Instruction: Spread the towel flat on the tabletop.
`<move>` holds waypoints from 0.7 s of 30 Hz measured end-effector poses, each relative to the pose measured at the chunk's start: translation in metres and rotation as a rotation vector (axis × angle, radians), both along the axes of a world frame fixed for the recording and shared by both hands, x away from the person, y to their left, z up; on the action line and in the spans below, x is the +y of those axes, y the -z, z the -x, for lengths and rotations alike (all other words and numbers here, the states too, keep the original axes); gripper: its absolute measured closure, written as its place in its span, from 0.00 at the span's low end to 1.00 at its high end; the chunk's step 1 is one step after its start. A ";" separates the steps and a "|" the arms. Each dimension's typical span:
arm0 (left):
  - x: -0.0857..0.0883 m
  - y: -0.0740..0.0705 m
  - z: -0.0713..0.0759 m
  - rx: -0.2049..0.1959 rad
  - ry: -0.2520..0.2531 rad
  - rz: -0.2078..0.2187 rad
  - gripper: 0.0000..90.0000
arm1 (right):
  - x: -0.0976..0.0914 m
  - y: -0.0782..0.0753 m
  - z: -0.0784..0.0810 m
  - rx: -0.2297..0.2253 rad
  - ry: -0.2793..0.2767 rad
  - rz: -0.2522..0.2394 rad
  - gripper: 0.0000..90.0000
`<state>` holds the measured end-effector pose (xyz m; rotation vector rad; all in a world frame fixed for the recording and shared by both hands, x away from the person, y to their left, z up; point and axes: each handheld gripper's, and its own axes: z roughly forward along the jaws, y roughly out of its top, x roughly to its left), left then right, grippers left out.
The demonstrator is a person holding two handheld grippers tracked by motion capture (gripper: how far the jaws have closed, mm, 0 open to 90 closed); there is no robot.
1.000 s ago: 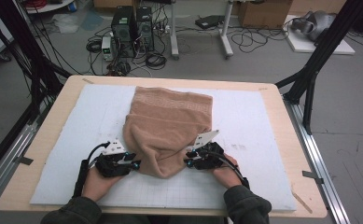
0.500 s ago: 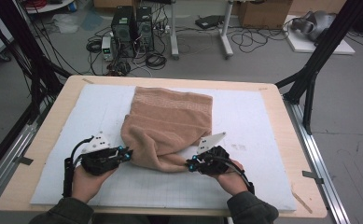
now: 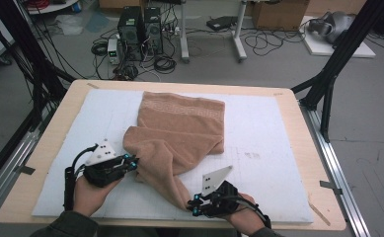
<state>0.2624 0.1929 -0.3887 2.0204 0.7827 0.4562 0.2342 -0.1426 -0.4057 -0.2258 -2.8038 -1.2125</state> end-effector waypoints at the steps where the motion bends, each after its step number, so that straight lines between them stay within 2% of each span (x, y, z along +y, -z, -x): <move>1: 0.001 0.008 -0.003 0.018 -0.008 -0.028 0.95 | 0.000 0.001 -0.003 -0.005 0.015 -0.007 0.80; 3: 0.007 0.018 -0.011 0.049 -0.034 -0.047 0.95 | -0.004 0.002 -0.016 -0.012 0.064 -0.043 0.76; 4: 0.013 0.024 -0.017 0.063 -0.056 -0.051 0.95 | -0.005 0.002 -0.021 -0.030 0.088 -0.046 0.74; 6: 0.022 0.033 -0.027 0.084 -0.099 -0.068 0.95 | -0.007 0.001 -0.037 -0.032 0.146 -0.055 0.72; 8: 0.029 0.039 -0.035 0.105 -0.134 -0.085 0.95 | -0.005 0.003 -0.051 -0.069 0.223 -0.035 0.69; 9: 0.031 0.041 -0.038 0.118 -0.140 -0.073 0.95 | -0.002 0.004 -0.058 -0.076 0.241 -0.034 0.66; 10: 0.033 0.041 -0.039 0.126 -0.137 -0.061 0.95 | 0.002 0.006 -0.063 -0.113 0.276 -0.025 0.60; 11: 0.035 0.040 -0.038 0.137 -0.111 -0.027 0.93 | 0.006 0.007 -0.067 -0.123 0.296 -0.024 0.59; 12: 0.036 0.039 -0.037 0.159 -0.078 0.017 0.87 | 0.012 0.010 -0.074 -0.141 0.305 -0.018 0.56; 13: 0.035 0.039 -0.037 0.178 -0.048 0.030 0.76 | 0.017 0.012 -0.079 -0.177 0.329 0.001 0.54; 14: 0.032 0.040 -0.036 0.187 -0.024 0.024 0.66 | 0.023 0.015 -0.083 -0.202 0.334 0.012 0.54; 15: 0.029 0.042 -0.035 0.193 -0.012 0.000 0.62 | 0.028 0.018 -0.086 -0.209 0.332 0.023 0.54; 17: 0.022 0.048 -0.038 0.213 0.005 -0.043 0.63 | 0.037 0.026 -0.093 -0.187 0.329 0.047 0.61; 18: 0.019 0.051 -0.039 0.218 0.018 -0.048 0.70 | 0.041 0.029 -0.095 -0.176 0.326 0.065 0.71; 19: 0.017 0.051 -0.038 0.202 0.020 -0.048 0.81 | 0.042 0.031 -0.097 -0.167 0.310 0.071 0.85; 20: 0.016 0.049 -0.037 0.187 0.012 -0.051 0.87 | 0.042 0.030 -0.097 -0.166 0.294 0.068 0.90; 21: 0.016 0.047 -0.036 0.179 0.012 -0.055 0.92 | 0.040 0.027 -0.096 -0.144 0.288 0.058 0.92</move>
